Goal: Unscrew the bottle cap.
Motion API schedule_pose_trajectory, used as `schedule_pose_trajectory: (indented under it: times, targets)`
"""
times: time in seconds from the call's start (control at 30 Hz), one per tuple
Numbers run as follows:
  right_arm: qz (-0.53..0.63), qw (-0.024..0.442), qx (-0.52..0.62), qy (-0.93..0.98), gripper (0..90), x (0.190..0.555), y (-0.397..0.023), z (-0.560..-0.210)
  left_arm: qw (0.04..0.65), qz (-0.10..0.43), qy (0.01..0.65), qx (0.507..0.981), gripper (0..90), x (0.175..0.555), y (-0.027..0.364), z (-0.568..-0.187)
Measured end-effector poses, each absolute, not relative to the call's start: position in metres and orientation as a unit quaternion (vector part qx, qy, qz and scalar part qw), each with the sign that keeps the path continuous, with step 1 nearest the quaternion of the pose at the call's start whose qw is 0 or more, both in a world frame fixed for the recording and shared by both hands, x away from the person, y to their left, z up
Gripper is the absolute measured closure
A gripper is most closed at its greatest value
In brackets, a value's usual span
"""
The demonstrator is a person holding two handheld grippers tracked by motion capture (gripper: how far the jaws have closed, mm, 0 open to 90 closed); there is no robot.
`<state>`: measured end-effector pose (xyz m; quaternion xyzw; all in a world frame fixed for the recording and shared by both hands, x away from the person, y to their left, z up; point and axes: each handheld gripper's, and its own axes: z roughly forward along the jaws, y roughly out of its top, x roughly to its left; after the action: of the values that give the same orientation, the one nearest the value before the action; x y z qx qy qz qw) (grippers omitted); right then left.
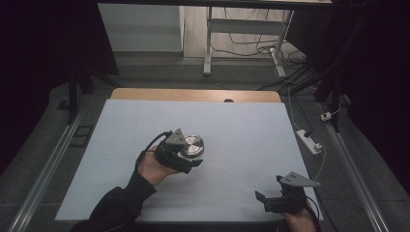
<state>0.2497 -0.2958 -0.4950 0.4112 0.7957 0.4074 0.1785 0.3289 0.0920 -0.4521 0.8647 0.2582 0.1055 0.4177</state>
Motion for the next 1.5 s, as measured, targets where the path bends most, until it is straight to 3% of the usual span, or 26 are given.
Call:
schedule_pose_trajectory:
  times: [0.5, 1.5]
  targets:
    - [0.43, 0.164, 0.388, 0.798, 0.0, 0.249, -0.287, -0.483, 0.413, 0.098, 0.258, 0.868, 15.2, 0.33, 0.092, -0.46]
    - [0.474, 0.132, 0.288, 0.822, 0.0, 0.271, -0.227, -0.449, 0.418, 0.095, 0.258, 0.866, 15.2, 0.327, 0.091, -0.459]
